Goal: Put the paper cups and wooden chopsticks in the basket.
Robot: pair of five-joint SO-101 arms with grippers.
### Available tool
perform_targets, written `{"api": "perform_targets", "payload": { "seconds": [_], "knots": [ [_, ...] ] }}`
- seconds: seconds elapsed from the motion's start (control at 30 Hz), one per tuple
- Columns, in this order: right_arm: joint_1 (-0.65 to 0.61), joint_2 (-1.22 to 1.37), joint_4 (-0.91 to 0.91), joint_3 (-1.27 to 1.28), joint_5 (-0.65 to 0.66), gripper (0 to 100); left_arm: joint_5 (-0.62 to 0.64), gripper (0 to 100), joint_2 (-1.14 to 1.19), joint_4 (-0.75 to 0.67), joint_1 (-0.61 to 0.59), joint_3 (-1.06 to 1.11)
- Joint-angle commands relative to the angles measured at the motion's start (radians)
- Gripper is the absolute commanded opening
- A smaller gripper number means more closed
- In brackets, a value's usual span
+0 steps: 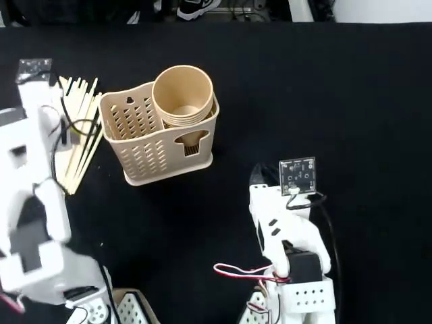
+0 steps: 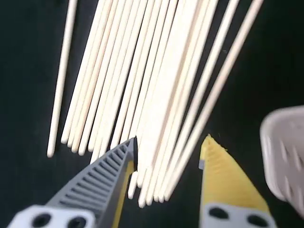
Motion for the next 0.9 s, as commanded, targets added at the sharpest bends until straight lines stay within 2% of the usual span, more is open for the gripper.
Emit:
{"api": "perform_targets", "payload": {
  "seconds": [0.0, 0.43, 0.5, 0.6, 0.87],
  "knots": [
    [-0.011, -0.071, 0.008, -0.004, 0.009, 1.9, 0.000, 23, 0.230, 0.032, -0.007, -0.278],
    [-0.011, -0.070, 0.009, -0.004, 0.009, 1.9, 0.000, 22, 0.861, 0.270, -0.013, -0.964],
    [-0.011, -0.070, 0.009, -0.004, 0.009, 1.9, 0.006, 18, 0.914, 0.333, -0.013, -1.064],
    [-0.012, -0.070, 0.009, -0.004, 0.009, 1.9, 0.002, 4, 0.968, 0.433, -0.005, -1.205],
    [-0.012, -0.070, 0.009, -0.004, 0.009, 1.9, 0.008, 3, 1.028, 0.684, -0.004, -1.495]
  ]
}}
